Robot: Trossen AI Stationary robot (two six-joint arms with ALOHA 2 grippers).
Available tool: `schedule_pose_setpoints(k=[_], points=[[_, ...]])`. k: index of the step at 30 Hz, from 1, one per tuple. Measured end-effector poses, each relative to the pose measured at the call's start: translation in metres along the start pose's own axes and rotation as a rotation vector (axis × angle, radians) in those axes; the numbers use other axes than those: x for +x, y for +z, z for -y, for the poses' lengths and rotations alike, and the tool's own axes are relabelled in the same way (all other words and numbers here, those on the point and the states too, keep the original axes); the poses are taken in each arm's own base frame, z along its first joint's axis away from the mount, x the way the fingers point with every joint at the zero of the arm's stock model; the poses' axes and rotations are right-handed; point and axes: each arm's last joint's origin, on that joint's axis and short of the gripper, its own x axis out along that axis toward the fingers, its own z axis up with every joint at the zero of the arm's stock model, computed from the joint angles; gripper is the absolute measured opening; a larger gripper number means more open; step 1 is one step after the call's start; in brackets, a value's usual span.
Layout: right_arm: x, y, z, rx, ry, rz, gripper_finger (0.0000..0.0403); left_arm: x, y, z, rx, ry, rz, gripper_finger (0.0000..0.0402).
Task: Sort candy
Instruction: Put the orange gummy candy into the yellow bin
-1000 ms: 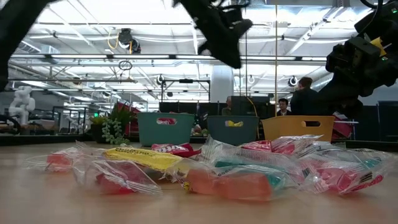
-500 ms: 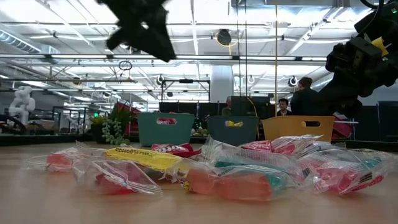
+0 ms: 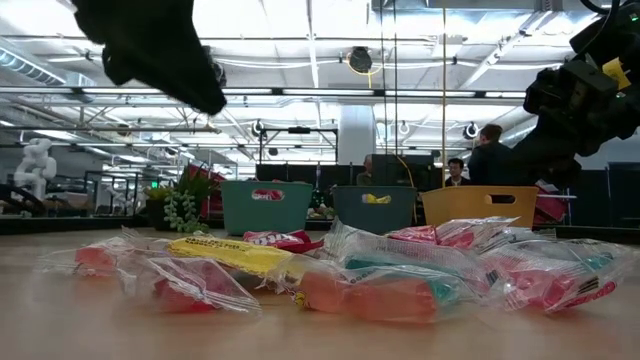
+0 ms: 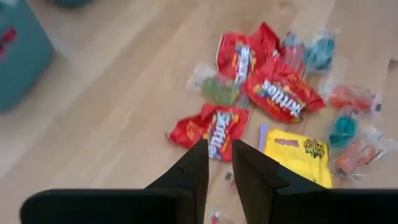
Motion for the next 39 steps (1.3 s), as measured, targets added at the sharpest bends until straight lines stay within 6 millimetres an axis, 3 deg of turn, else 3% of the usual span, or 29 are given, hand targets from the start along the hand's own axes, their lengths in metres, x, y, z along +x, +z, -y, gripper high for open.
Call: schedule_pose_setpoints(k=[10, 15, 21, 25, 30, 39], points=[[0.000, -0.001, -0.002, 0.002, 0.071, -0.044, 0.0002, 0.025, -0.022, 0.012, -0.091, -0.045, -0.174, 0.0167], [0.000, -0.001, -0.002, 0.001, 0.072, -0.045, 0.0002, 0.034, -0.043, 0.022, -0.067, -0.082, -0.299, 0.0175], [0.000, -0.001, -0.002, -0.003, 0.072, -0.045, 0.0002, 0.057, -0.078, 0.030, -0.093, 0.010, -0.366, 0.0174], [0.000, -0.001, -0.002, -0.003, 0.072, -0.045, 0.0002, 0.064, -0.084, 0.031, -0.102, 0.020, -0.407, 0.0136], [0.000, -0.002, -0.002, -0.007, 0.068, -0.052, 0.0002, 0.054, -0.074, 0.027, -0.100, 0.030, -0.410, 0.0025], [0.000, -0.004, -0.001, -0.047, 0.058, -0.068, 0.0002, 0.022, -0.040, 0.006, -0.080, -0.009, -0.478, 0.0003]])
